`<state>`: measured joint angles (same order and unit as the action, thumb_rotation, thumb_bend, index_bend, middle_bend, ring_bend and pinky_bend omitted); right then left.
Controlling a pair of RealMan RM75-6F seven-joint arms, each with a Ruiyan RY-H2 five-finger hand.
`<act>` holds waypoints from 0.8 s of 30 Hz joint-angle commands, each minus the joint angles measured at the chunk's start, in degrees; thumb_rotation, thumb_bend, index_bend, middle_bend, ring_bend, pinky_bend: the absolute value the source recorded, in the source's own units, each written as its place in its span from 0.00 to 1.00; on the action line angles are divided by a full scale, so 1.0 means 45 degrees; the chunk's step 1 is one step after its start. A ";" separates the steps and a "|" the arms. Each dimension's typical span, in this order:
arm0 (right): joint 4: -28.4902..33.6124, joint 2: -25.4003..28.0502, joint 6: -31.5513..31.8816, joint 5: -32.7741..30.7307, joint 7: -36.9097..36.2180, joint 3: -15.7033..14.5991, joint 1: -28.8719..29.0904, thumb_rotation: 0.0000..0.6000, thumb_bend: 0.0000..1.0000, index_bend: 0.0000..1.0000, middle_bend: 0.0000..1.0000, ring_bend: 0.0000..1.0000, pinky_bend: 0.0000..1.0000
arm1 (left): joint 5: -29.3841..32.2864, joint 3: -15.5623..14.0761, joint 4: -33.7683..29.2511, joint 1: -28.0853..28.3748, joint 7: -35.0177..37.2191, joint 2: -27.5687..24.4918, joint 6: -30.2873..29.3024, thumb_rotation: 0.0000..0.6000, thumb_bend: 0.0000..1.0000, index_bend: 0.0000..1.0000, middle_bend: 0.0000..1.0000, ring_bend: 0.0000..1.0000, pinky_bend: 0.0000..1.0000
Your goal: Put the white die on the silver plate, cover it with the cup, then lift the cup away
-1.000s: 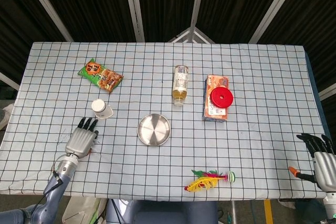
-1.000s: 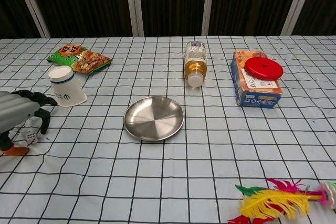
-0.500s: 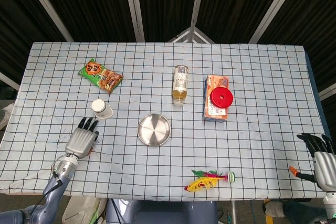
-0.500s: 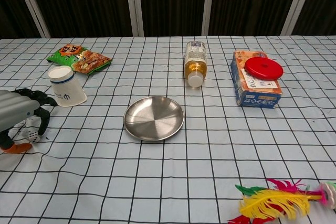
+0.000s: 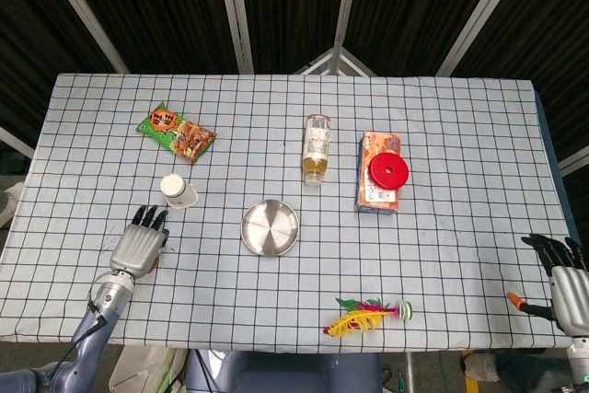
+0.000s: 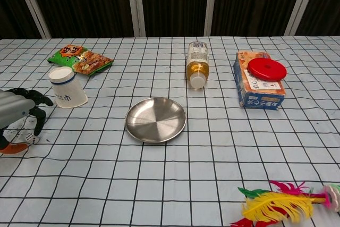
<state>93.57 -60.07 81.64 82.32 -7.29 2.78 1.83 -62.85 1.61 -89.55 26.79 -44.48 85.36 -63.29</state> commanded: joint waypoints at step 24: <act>-0.0071 -0.0129 -0.0237 -0.0104 0.0194 -0.0018 0.0079 1.00 0.10 0.21 0.19 0.15 0.00 | 0.0271 -0.0117 0.0281 0.0176 0.0177 0.0133 -0.0092 1.00 0.45 0.52 0.12 0.00 0.01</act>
<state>93.24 -60.64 80.57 81.85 -6.43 2.71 2.18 -61.62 1.10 -88.28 27.59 -43.70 85.96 -63.69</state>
